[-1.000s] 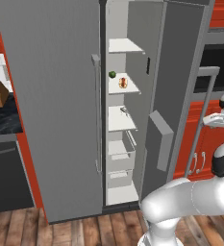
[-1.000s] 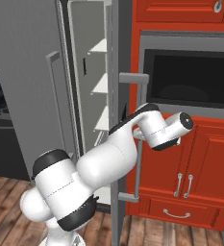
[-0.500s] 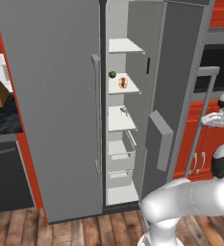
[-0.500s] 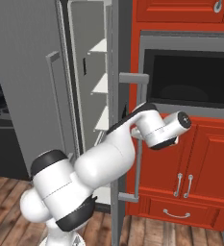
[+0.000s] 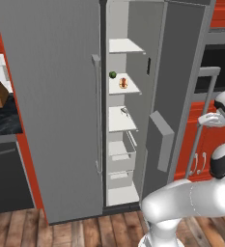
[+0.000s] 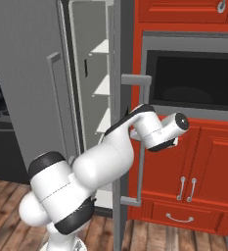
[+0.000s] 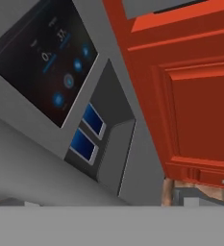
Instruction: Store the hot dog in the freezer for long-term storage. Close the freezer door after placing the cooked food.
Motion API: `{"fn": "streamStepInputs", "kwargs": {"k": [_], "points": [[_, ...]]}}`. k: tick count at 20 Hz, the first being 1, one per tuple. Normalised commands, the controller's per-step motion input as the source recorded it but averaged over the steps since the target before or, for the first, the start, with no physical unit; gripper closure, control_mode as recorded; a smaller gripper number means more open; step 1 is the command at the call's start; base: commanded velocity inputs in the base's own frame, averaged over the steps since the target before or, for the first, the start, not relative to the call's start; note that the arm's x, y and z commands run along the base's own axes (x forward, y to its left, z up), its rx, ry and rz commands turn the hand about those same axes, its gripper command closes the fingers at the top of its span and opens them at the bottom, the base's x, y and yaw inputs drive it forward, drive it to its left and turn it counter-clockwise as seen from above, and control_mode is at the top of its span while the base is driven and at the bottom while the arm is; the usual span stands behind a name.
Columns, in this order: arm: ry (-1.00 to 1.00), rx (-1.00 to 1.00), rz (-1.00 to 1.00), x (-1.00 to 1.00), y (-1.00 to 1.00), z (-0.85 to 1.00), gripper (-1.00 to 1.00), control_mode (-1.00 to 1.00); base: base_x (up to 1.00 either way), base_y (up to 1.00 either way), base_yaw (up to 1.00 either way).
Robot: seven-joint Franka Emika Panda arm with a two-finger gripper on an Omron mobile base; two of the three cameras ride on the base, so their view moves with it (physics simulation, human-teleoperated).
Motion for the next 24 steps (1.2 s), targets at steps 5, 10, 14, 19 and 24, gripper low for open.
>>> {"fn": "streamStepInputs", "kwargs": {"k": [5,10,14,19,24], "points": [[0.0,0.0,0.0,0.31,0.04,0.0,-1.0,-1.0,0.0,0.0,0.0],[0.0,0.0,0.01,0.08,0.18,0.0,-1.0,-1.0,0.0,0.0,0.0],[0.0,0.0,0.04,0.13,0.28,-0.01,-1.0,-1.0,0.0,0.0,0.0],[0.0,0.0,0.09,0.21,0.44,0.0,-1.0,-1.0,0.0,0.0,0.0],[0.0,-0.01,0.06,0.07,0.68,0.0,-1.0,-1.0,0.0,0.0,0.0]]}}
